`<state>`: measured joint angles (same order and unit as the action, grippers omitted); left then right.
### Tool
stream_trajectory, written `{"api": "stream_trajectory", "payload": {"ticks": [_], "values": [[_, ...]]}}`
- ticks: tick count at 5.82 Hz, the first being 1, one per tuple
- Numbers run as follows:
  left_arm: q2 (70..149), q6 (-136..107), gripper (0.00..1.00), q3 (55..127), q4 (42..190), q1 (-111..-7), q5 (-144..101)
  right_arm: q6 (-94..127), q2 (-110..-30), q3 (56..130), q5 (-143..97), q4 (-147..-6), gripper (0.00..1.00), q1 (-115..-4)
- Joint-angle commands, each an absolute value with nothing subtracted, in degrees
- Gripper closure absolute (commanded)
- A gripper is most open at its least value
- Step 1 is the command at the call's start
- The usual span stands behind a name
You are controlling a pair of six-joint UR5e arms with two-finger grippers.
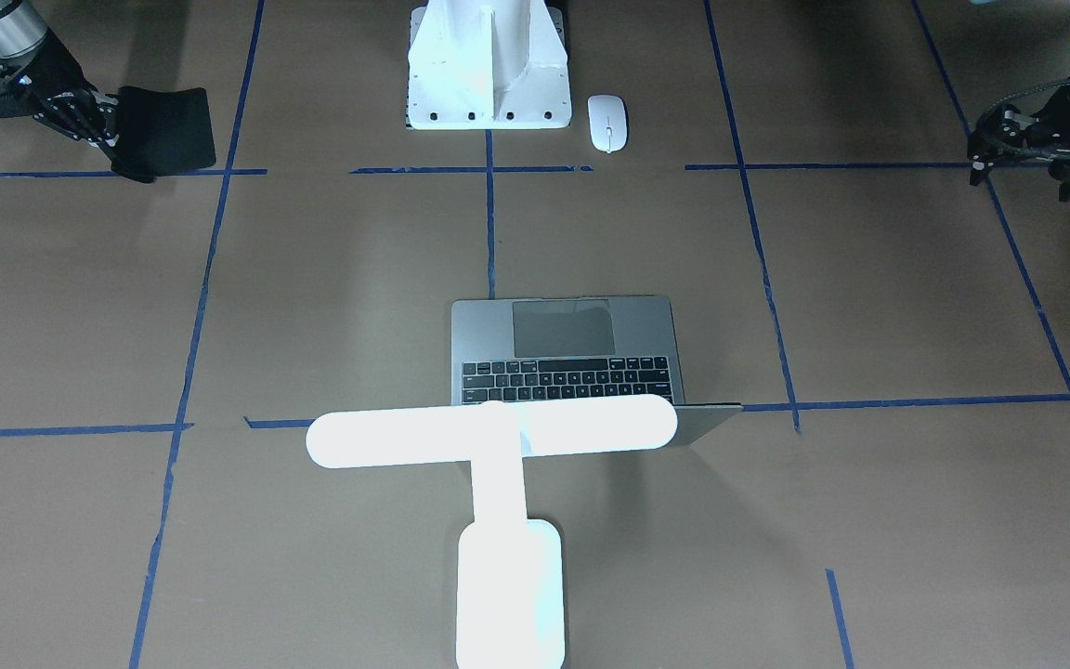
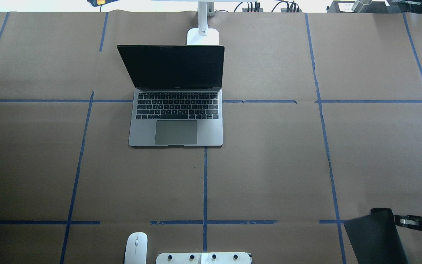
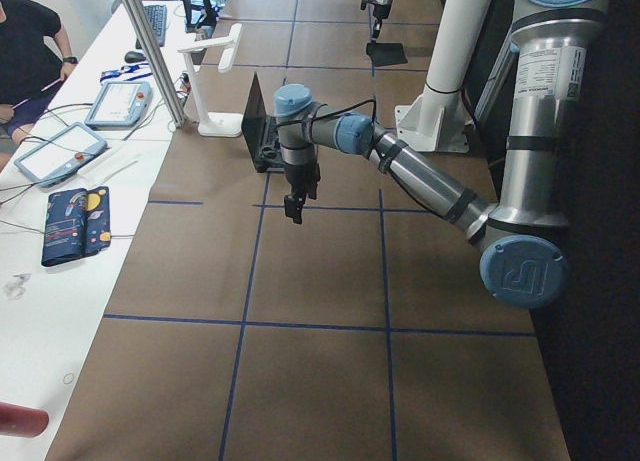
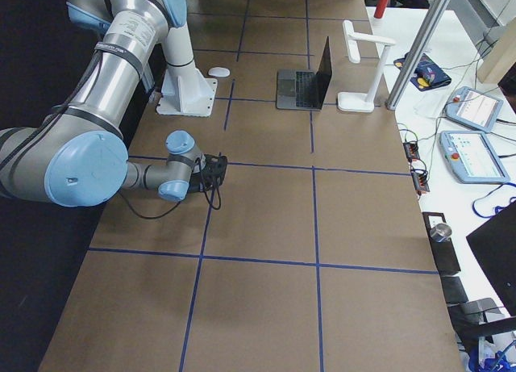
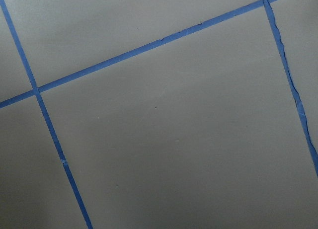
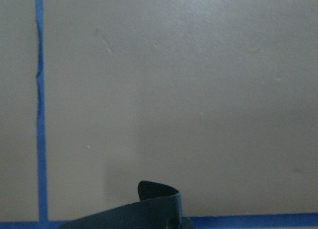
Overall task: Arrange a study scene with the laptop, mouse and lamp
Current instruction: 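Carry the mouse pad with the right gripper beside the laptop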
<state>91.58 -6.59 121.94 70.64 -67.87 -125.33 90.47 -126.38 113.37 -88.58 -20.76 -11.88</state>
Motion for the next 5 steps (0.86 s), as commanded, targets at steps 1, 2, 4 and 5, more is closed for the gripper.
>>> {"api": "stream_trajectory", "payload": {"ticks": [1, 2, 4, 5], "values": [[91.6, -6.7, 0.0, 122.3, 70.4, -67.9, -125.4, 85.6, -119.8, 112.5, -98.9, -21.4, 1.0, -25.1], [91.6, -6.9, 0.0, 122.3, 70.4, -67.9, -125.4, 84.7, -117.8, 110.3, -99.8, -21.5, 1.0, -27.7], [91.7, -6.9, 0.0, 122.6, 70.4, -67.9, -125.4, 84.6, -107.7, 103.6, -104.8, -21.8, 1.0, -34.8], [91.7, -6.9, 0.0, 122.8, 70.5, -67.9, -125.4, 84.6, -101.9, 102.5, -107.0, -27.5, 1.0, -38.4]]}}
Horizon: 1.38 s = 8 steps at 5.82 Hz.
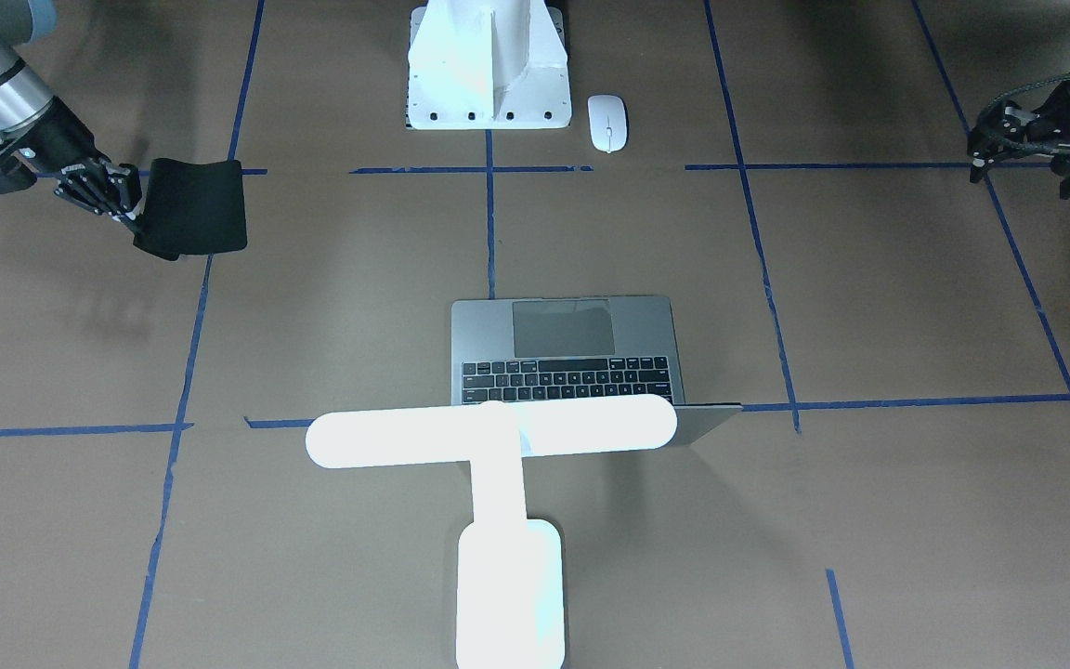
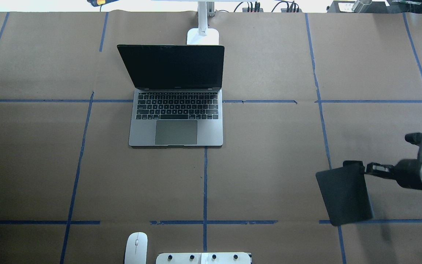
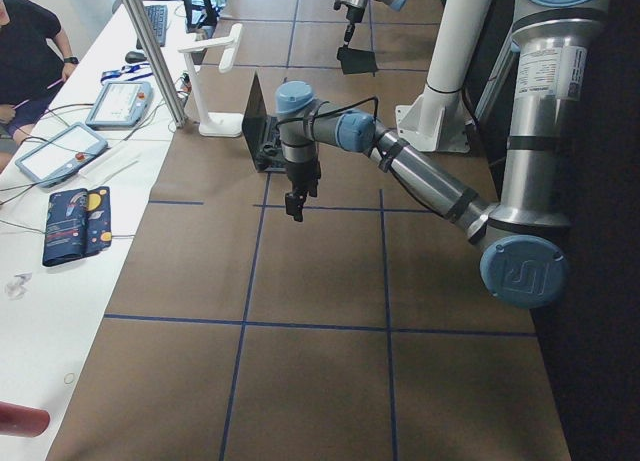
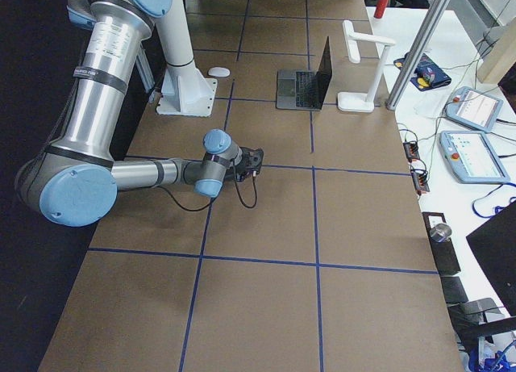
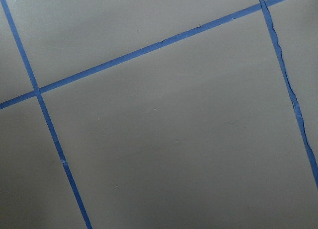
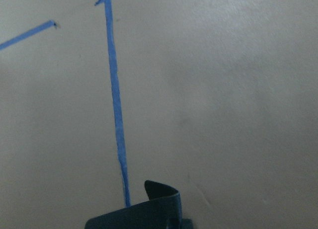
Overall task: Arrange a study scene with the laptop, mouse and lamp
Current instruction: 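Carry the mouse pad with the right gripper beside the laptop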
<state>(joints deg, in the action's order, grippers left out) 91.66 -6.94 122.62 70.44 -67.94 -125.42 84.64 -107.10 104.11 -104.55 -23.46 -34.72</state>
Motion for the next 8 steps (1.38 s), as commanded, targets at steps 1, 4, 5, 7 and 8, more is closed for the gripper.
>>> {"api": "stream_trajectory", "payload": {"ticks": [1, 4, 5, 7, 8], "values": [[91.7, -6.9, 0.0, 122.8, 70.5, -67.9, -125.4, 83.8, -95.3, 102.5, -108.4, -34.8, 1.0, -40.4], [91.6, -7.0, 0.0, 123.5, 70.5, -67.9, -125.4, 83.4, -73.6, 99.9, -109.0, -59.8, 1.0, -43.2], [91.6, -7.1, 0.0, 123.5, 70.5, -67.9, -125.4, 83.5, -67.0, 93.4, -108.5, -60.9, 1.0, -43.2], [91.7, -7.2, 0.0, 123.5, 70.4, -67.9, -125.4, 83.6, -58.7, 83.4, -107.1, -60.7, 1.0, -43.2], [91.7, -7.2, 0.0, 123.5, 70.4, -67.9, -125.4, 83.6, -57.0, 81.1, -106.3, -60.6, 1.0, -43.3]]}}
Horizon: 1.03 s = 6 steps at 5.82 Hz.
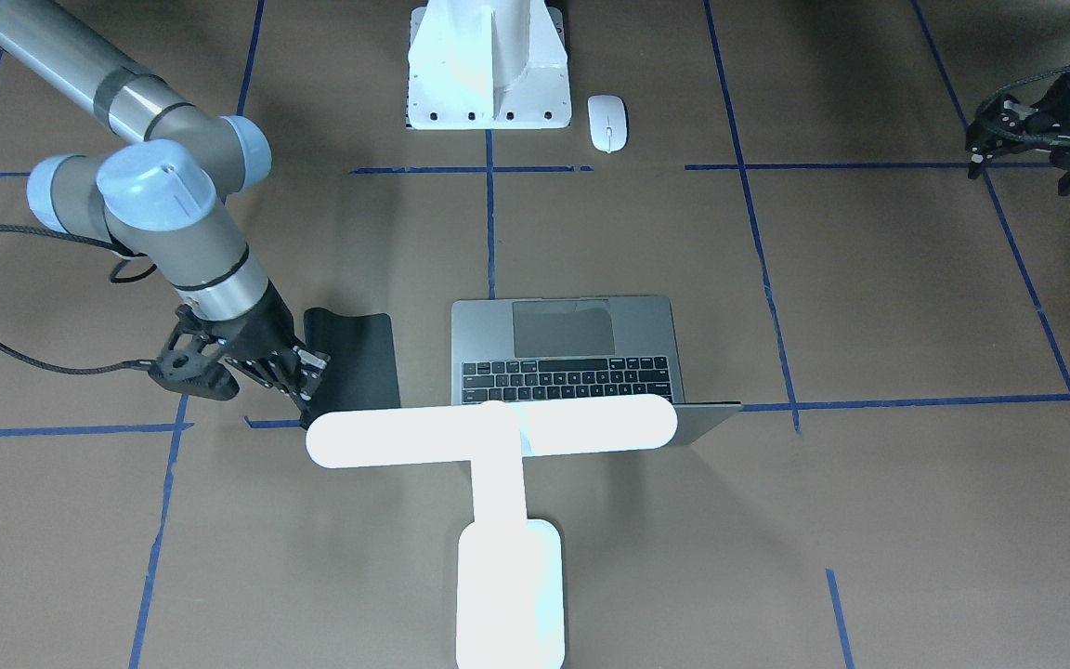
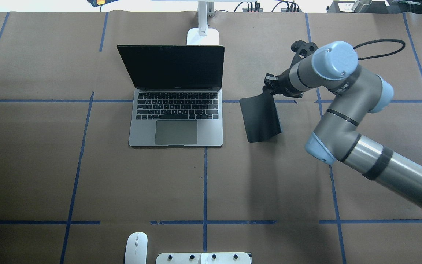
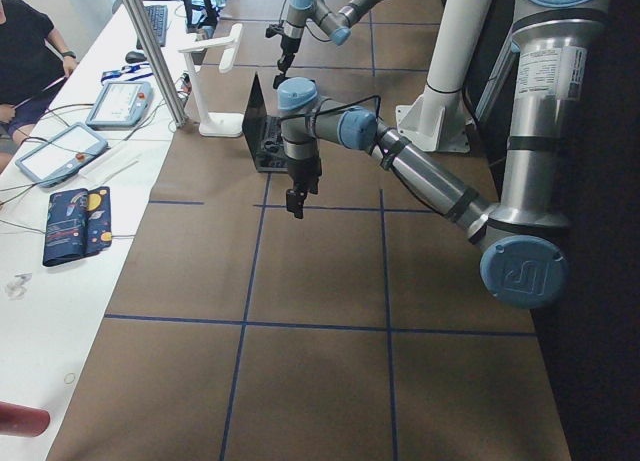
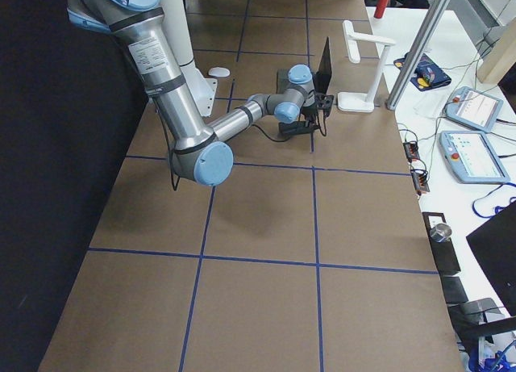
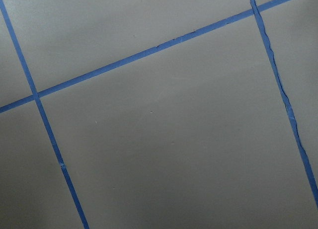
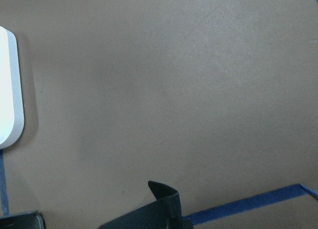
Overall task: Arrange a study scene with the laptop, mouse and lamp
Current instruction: 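Carry the mouse pad with the right gripper beside the laptop, then release the mouse pad and withdraw the right arm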
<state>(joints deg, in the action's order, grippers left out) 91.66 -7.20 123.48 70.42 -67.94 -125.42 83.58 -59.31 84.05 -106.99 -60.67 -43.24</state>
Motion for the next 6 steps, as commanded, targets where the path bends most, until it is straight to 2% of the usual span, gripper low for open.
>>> {"api": "stream_trajectory", "payload": {"ticks": [1, 2, 3, 6], "values": [[91.7, -7.2, 0.0, 123.5, 70.4, -67.9, -126.8, 83.4, -57.3, 80.9, -106.2, -60.6, 0.95, -43.2], [91.7, -7.2, 0.0, 123.5, 70.4, -67.9, -127.3, 83.4, -58.8, 80.9, -106.2, -60.5, 0.45, -43.3], [91.7, -7.2, 0.0, 123.5, 70.4, -67.9, -127.4, 81.9, -60.5, 81.6, -106.2, -60.6, 0.0, -43.3], [92.4, -7.7, 0.0, 125.6, 70.9, -67.4, -127.1, 62.4, -65.3, 82.8, -115.9, -61.2, 0.0, -50.2]]}}
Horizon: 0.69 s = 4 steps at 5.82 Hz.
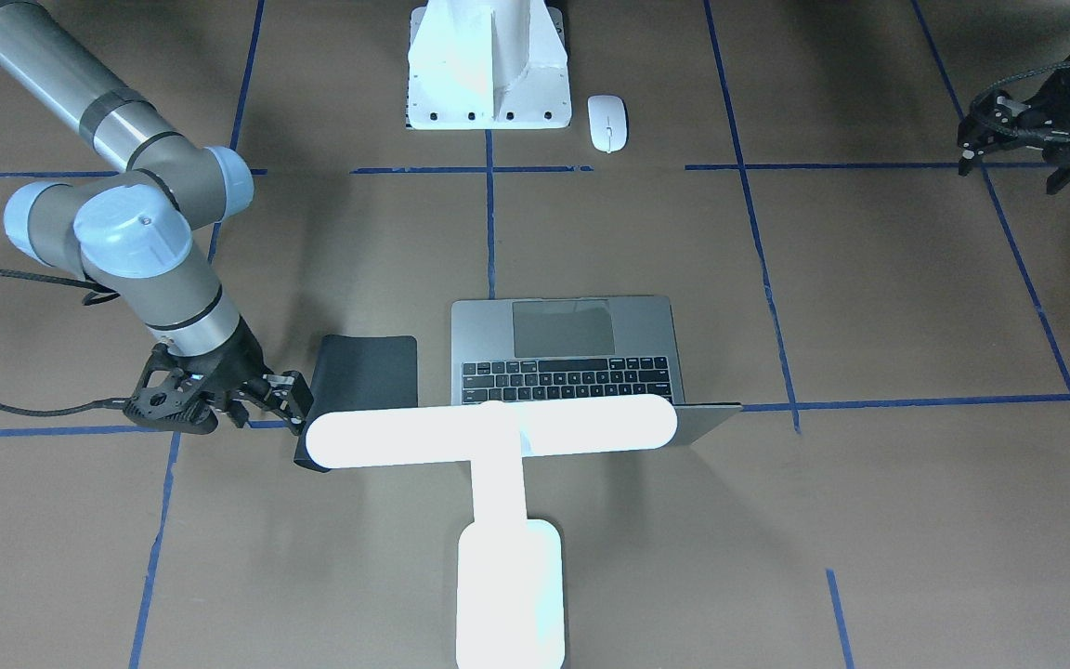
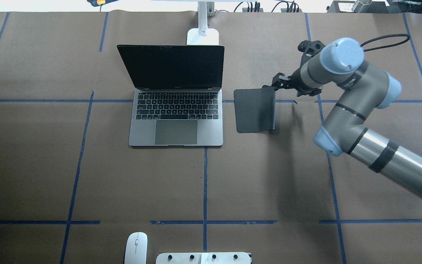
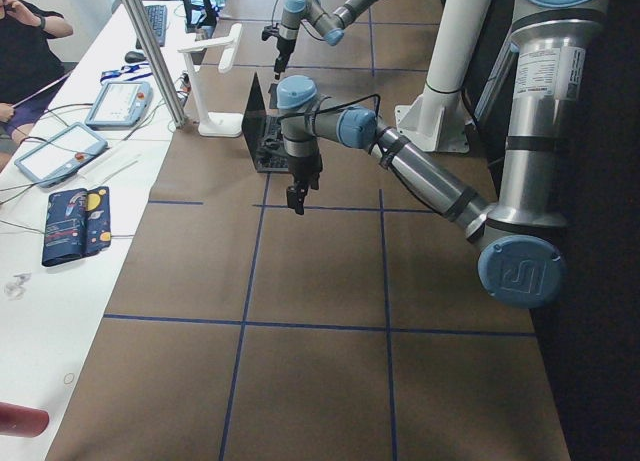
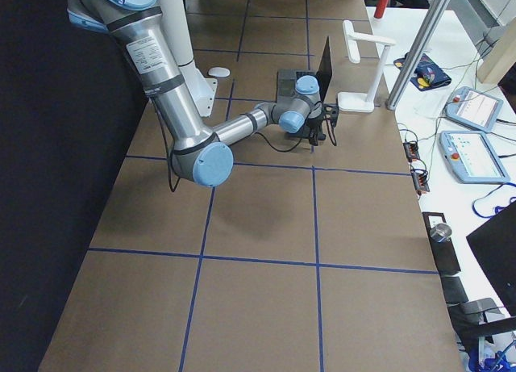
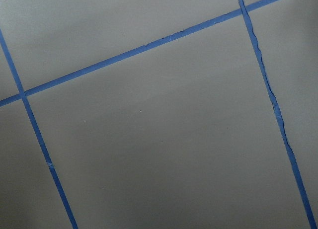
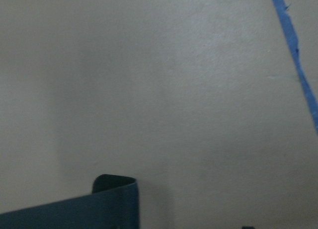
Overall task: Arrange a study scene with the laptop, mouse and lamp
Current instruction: 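Release the mouse pad and withdraw the right arm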
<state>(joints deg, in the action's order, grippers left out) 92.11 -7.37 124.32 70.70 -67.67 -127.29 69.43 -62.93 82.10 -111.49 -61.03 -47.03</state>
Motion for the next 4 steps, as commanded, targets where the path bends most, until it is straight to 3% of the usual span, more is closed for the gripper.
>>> {"api": "stream_trajectory", "payload": {"ticks": [1, 4], "values": [[92.5, -8.4, 0.0, 127.3, 71.1, -62.9, -127.0, 55.9, -70.2, 85.1, -117.2, -61.1, 0.0, -52.6], [91.3, -28.9, 0.0, 128.1, 82.6, -50.8, -125.9, 29.5, -82.7, 87.0, -127.2, -61.3, 0.0, -66.8]]}}
